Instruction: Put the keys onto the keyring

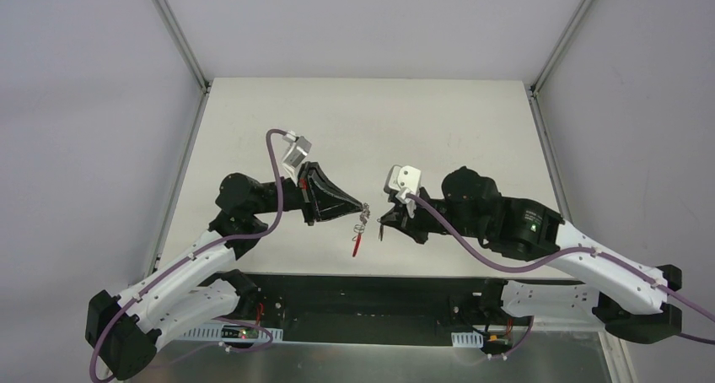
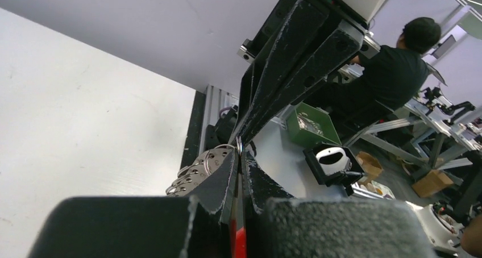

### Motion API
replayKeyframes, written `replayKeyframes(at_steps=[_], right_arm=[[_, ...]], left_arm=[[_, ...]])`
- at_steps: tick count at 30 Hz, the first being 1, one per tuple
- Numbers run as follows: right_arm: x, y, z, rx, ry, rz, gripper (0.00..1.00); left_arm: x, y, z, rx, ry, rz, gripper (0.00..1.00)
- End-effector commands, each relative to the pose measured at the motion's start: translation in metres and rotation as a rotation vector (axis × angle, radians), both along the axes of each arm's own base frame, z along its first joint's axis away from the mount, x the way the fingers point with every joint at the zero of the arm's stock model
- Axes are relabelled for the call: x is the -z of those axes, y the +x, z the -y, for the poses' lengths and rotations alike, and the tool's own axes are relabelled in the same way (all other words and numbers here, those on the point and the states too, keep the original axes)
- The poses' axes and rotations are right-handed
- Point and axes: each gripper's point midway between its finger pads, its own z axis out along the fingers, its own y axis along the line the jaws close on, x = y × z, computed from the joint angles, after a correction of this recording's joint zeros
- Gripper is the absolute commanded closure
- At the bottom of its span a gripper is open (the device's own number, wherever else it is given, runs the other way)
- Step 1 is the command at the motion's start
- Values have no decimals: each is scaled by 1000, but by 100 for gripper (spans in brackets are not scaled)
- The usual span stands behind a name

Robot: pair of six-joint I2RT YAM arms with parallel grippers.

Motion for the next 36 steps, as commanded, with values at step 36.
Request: replayKeyframes(at_steps=[36], right_arm=[[-66, -38, -10, -167, 110, 48, 100]], left_arm=[[-41, -55, 2, 286, -78, 191, 100]])
